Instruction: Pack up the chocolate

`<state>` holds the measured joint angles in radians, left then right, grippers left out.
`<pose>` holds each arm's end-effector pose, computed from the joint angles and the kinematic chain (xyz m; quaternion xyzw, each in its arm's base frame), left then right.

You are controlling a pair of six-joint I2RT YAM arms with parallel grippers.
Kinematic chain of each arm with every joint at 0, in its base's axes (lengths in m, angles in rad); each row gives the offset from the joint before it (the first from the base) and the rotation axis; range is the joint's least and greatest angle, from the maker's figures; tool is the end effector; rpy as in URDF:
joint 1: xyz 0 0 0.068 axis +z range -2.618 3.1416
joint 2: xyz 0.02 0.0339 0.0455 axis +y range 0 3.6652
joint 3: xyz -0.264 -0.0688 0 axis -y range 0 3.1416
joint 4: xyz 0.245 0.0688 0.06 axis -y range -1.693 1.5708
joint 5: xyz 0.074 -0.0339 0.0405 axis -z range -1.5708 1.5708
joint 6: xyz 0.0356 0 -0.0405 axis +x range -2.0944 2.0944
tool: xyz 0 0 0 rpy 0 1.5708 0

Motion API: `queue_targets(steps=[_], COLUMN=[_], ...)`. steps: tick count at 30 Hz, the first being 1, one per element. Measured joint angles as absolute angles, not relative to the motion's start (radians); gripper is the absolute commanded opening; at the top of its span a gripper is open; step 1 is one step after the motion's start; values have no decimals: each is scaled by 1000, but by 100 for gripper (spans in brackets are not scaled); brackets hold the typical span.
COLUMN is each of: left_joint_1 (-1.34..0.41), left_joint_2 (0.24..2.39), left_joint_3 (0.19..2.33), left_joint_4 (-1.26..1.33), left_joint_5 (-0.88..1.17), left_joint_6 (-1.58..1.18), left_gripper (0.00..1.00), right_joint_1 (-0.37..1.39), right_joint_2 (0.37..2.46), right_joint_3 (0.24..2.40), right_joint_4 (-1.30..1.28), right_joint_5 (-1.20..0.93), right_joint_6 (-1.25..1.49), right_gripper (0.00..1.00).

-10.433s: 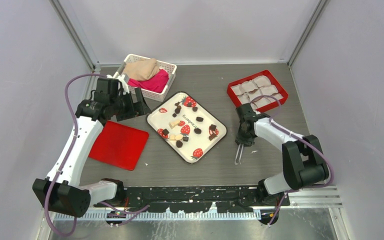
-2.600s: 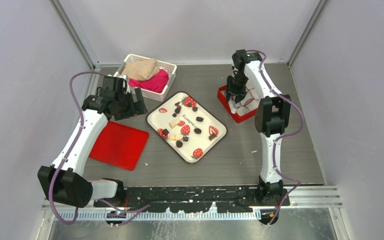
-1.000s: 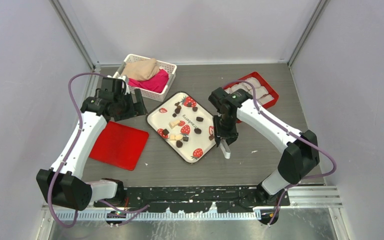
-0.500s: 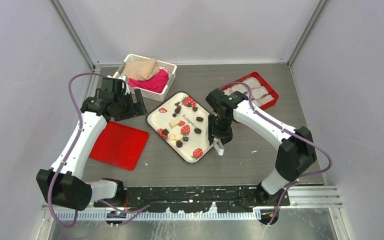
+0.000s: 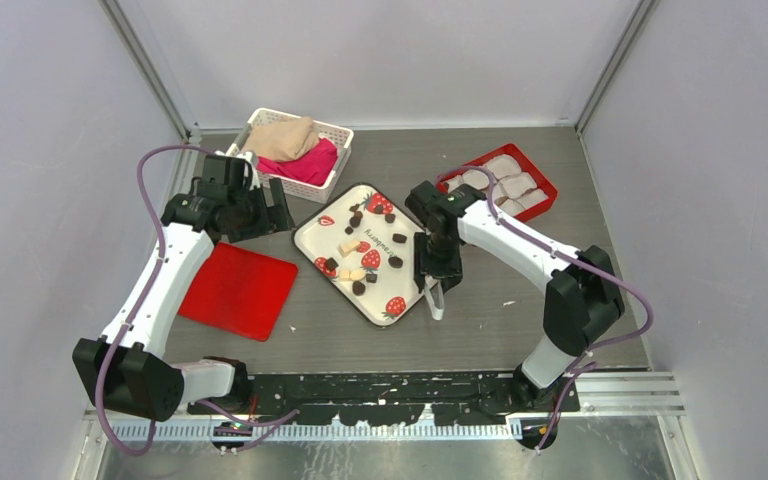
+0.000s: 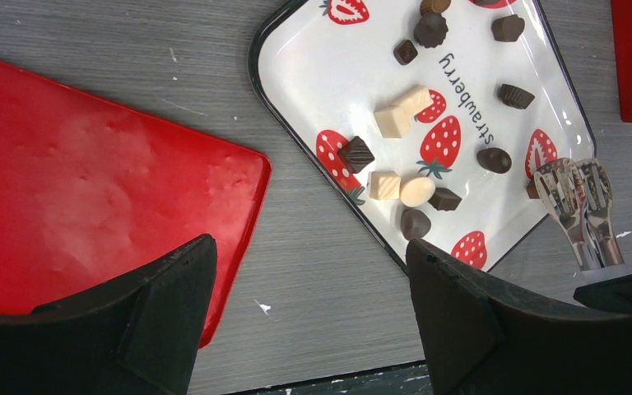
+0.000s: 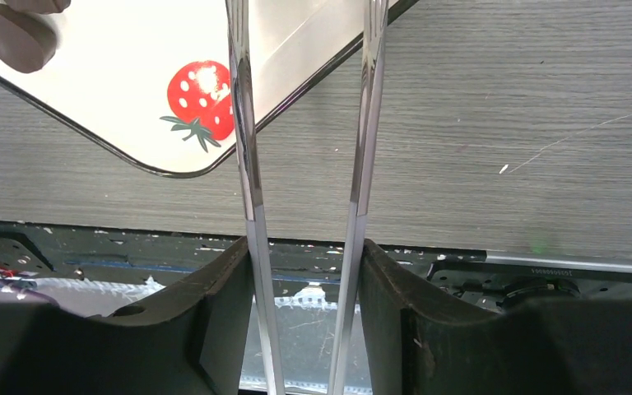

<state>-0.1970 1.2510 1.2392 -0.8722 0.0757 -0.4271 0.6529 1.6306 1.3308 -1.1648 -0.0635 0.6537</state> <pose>0.2467 -0.0520 0.3365 -0.0954 0.9362 -0.1372 0.3093 0.2363 0.1835 0.2531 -0.0013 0.9981 0.0574 0.0229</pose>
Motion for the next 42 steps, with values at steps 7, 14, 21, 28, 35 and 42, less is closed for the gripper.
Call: queue_targets(steps=[7,14,21,28,35,42], left_joint_1=[-197,-197,-197,-197,-197,-197], left_joint_2=[1251,1251,1251,1251,1250,1250], left_joint_3=[1239,1239,1239,1228,1222,1222], left_joint_4=[-872,-872,-872,-872,-872,-872], left_joint_5=[76,76,76,75,72,72], left_joint_6=[-413,-411,-411,-410,-410,-410], left_gripper=[85,85,85,85,85,85], right_joint_1=[666,691,693,693,693,693], right_joint_2=[1641,1641,1670,1736,1737,1737], right_joint_3=[1331,1327,1326,1354,1400,1457], right_joint_4=[-1159,-1163,-1159,-1166,-1192,-1238], right_joint_5=[-52,-49,-43,-17,14,20], right_joint_6=[658,659,656,631,601,577], right_gripper=[52,50,42,38,6,1])
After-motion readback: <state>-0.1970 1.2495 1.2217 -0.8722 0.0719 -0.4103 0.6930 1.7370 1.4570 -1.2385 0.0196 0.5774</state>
